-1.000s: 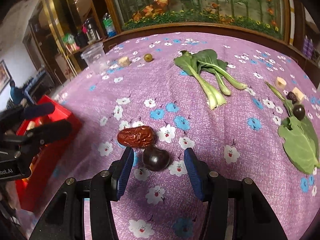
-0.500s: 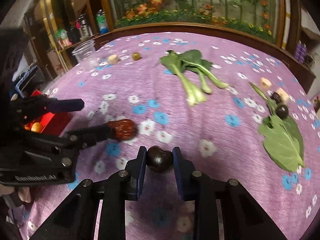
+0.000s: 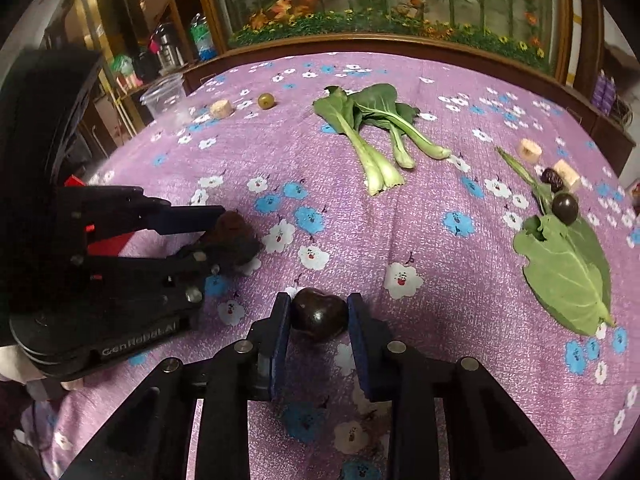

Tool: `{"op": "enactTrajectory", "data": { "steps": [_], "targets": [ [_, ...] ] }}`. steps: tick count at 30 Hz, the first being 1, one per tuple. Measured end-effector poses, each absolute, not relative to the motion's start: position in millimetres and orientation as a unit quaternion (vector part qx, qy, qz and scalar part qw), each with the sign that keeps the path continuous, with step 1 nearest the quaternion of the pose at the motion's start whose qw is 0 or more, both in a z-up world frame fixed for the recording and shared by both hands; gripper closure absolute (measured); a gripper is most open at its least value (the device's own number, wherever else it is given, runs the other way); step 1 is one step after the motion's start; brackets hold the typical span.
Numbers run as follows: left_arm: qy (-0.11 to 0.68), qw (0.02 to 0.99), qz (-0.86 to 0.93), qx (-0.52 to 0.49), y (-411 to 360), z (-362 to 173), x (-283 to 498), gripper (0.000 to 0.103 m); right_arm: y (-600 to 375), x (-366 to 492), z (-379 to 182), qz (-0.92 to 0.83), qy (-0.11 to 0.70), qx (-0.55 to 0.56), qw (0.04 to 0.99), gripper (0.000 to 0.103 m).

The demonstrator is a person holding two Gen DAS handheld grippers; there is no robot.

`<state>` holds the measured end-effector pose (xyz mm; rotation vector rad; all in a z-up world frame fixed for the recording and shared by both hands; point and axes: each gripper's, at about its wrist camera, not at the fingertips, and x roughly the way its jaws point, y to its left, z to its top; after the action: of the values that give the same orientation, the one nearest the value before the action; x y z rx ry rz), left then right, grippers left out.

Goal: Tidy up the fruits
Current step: 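Grasp a red date with the left tool while the right grasps the dark round plum, then carry the red date and dark plum into the red tray and release both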

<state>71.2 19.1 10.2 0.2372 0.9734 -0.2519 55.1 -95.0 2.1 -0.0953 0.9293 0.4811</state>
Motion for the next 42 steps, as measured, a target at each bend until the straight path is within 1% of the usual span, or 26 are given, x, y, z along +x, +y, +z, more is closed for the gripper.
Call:
{"op": "enactTrajectory", "data": {
  "steps": [5,13,21,27,34,42],
  "targets": [
    [0.454,0.878,-0.108,0.105,22.4,19.3,58.8,0.078,-95.3,53.2,1.9,0.233,0.442,-0.046,0.865,0.075],
    [0.430,0.896,-0.087,0.072,32.4,43.6,26.7,0.077,-107.5,56.5,8.0,0.264,0.429,0.026,0.863,0.075],
    [0.402,0.914,-0.064,0.006,54.8,68.2,-22.9,0.077,-113.0,56.7,9.6,0.283,0.417,0.072,0.861,0.075],
    [0.381,0.922,-0.029,-0.055,96.3,80.0,-64.6,0.077,-110.3,48.8,12.7,0.286,0.414,0.082,0.860,0.075],
    [0.366,0.924,0.030,-0.104,155.7,80.7,-102.0,0.077,-102.6,12.5,26.8,0.294,0.411,0.075,0.860,0.075],
    [0.350,0.922,0.096,-0.134,208.9,79.2,-137.6,0.077,-74.3,-11.3,54.6,0.316,0.410,0.063,0.853,0.075]
  ]
}}
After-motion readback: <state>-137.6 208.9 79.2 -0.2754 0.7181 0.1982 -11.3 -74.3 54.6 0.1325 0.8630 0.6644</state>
